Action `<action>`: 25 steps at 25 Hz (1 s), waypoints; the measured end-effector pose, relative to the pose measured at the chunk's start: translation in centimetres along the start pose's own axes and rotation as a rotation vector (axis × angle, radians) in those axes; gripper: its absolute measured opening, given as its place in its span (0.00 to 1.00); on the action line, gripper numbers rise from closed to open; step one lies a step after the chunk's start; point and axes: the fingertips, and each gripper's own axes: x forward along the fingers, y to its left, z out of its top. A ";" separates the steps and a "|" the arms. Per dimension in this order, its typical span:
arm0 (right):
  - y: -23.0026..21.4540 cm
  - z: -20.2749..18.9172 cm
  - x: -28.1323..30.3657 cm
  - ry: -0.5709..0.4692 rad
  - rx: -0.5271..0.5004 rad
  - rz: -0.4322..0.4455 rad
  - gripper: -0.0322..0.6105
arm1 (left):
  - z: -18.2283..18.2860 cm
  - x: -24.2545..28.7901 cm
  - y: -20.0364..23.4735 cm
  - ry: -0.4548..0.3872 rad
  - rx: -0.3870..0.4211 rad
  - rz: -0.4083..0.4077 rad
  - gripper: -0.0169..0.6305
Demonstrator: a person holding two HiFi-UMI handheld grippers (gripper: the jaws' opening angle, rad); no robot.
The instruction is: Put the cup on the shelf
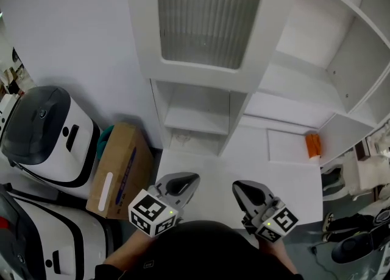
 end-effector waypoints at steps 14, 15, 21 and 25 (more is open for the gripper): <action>1.0 0.4 2.9 -0.022 -0.025 0.041 0.07 | 1.3 -1.1 2.3 -0.037 0.054 0.034 0.05; 1.0 0.4 3.0 -0.023 -0.022 0.043 0.07 | 1.3 -1.1 2.4 -0.038 0.052 0.032 0.05; 1.3 0.0 3.9 -0.022 -0.007 0.053 0.07 | 1.2 -1.3 2.9 -0.039 0.044 0.030 0.05; 1.4 -0.4 4.4 -0.014 -0.011 0.065 0.07 | 1.1 -1.2 3.4 -0.041 0.027 0.036 0.05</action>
